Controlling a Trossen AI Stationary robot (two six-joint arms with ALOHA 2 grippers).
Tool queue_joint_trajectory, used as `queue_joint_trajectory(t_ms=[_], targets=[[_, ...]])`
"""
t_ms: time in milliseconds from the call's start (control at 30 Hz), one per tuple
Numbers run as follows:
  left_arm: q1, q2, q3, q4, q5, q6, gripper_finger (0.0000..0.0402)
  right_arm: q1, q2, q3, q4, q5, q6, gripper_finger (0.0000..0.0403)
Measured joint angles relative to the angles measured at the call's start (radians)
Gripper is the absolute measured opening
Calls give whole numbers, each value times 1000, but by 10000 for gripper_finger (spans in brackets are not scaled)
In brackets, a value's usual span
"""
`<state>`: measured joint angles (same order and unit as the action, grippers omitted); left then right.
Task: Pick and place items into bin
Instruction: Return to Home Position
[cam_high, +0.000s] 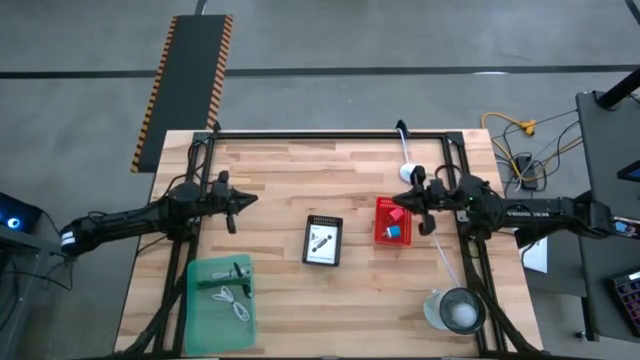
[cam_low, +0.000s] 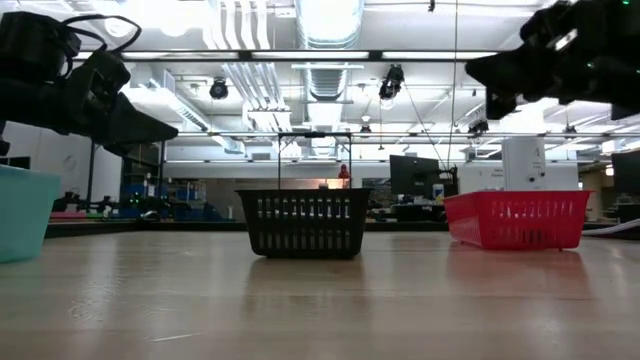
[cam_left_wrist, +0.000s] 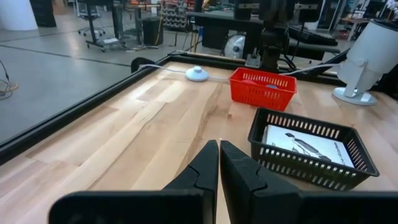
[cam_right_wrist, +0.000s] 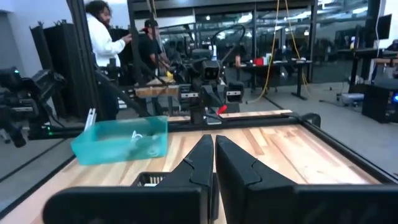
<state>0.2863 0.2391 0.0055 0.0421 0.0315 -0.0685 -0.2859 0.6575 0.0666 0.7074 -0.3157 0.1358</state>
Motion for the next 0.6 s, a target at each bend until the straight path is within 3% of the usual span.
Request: queue_joint_trajectory(t_ms=[133, 233, 500, 600], targets=[[0, 3, 0, 0, 0, 0, 0, 0, -98, -58, -7, 0, 31, 8], [0, 2, 0, 0, -1, 1, 0, 3, -161, -58, -92, -7, 38, 8], [0, 2, 0, 1, -1, 1, 0, 5, -333, -58, -117, -63, 65, 8], [0, 4, 0, 1, -1, 1, 0, 5, -425, -57, -218, -63, 72, 8]])
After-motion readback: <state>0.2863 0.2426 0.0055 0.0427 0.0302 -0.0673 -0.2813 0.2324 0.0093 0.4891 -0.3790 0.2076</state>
